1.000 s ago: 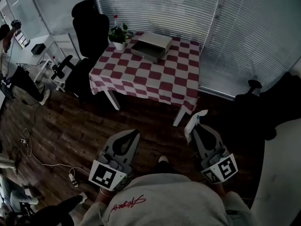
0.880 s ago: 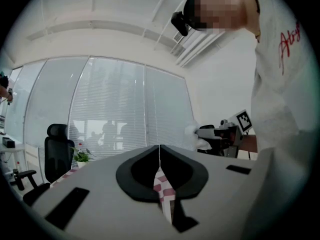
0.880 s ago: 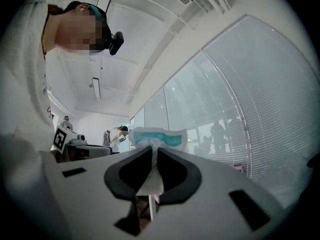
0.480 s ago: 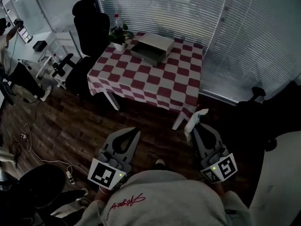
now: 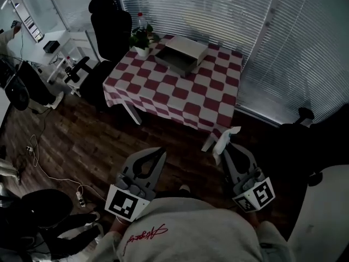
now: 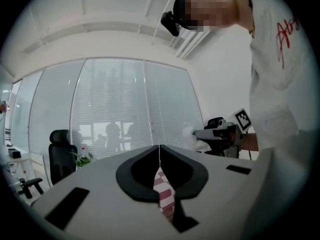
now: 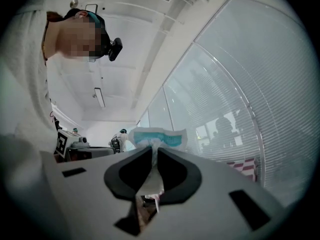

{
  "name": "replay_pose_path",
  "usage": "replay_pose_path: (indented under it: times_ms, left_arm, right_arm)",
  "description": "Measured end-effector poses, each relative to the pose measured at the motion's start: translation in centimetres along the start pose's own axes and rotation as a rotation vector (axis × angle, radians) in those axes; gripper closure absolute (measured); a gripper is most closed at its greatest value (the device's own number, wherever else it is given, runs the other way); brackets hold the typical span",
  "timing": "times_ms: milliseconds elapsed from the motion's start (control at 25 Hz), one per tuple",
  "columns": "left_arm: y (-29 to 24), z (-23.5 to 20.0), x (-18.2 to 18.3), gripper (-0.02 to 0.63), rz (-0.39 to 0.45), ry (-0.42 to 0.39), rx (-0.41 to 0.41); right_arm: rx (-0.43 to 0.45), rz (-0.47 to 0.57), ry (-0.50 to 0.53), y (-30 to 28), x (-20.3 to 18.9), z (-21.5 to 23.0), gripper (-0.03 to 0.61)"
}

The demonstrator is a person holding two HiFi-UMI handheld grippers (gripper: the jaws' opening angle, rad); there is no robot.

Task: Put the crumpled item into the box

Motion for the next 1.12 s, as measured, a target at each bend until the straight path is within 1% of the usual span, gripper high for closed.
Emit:
replay_pose_path:
  times_ms: [120, 240, 440, 560, 640, 720, 880, 1120]
  left_arm:
    - [0.0, -0.7, -0.5, 0.594, -0.018, 0.013, 0.012]
    - [0.0, -1.4, -0.3, 0.594, -0.01, 0.026, 0.019]
    - [-0.6, -1.8, 0.4, 0.594, 0.025, 0.059, -0.014]
    - [-0.8, -1.8, 0.4, 0.594, 0.027, 0.041, -0.014]
    - [-0.8, -1.6, 0.0, 0.594, 0.008, 0.026, -0.018]
    - [-1.0, -1.5, -0.2, 0.594, -0.006, 0.035, -0.02]
    - [-1.0, -1.6, -0.2, 0.594, 0.002, 0.048, -0.001]
    - [-0.9, -0.6, -0.4, 0.594, -0.017, -0.006, 0.01]
  right_arm:
    - [0.015, 0.008, -0.018, -0.8, -0.1, -0.1, 0.532]
    - [0.018, 0.005, -0.016, -1.4, -0.1, -0.1, 0.532]
    - [-0.007, -0.021, 0.003, -1.8, -0.2, 0.2, 0.532]
    - [-0.008, -0.024, -0.002, -2.0, -0.4, 0.3, 0.532]
    - [-0.003, -0.027, -0.001, -2.0, -0.5, 0.2, 0.532]
    - [0.002, -0.029, 0.003, -2.1, -0.5, 0.3, 0.532]
    - [0.019, -0.034, 0.007, -2.3, -0.6, 0.4, 0.532]
    - [0.043, -0.042, -0.001, -2.0, -0.6, 0.7, 0.532]
Point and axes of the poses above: the fingertips, and each gripper's own axes: y backward along the fingers, z to its right, x out of its top, the point moved 3 cm from there along y, backward along the fingers, and after that the axes turned 1 degree about x, right-handed, at the moved point
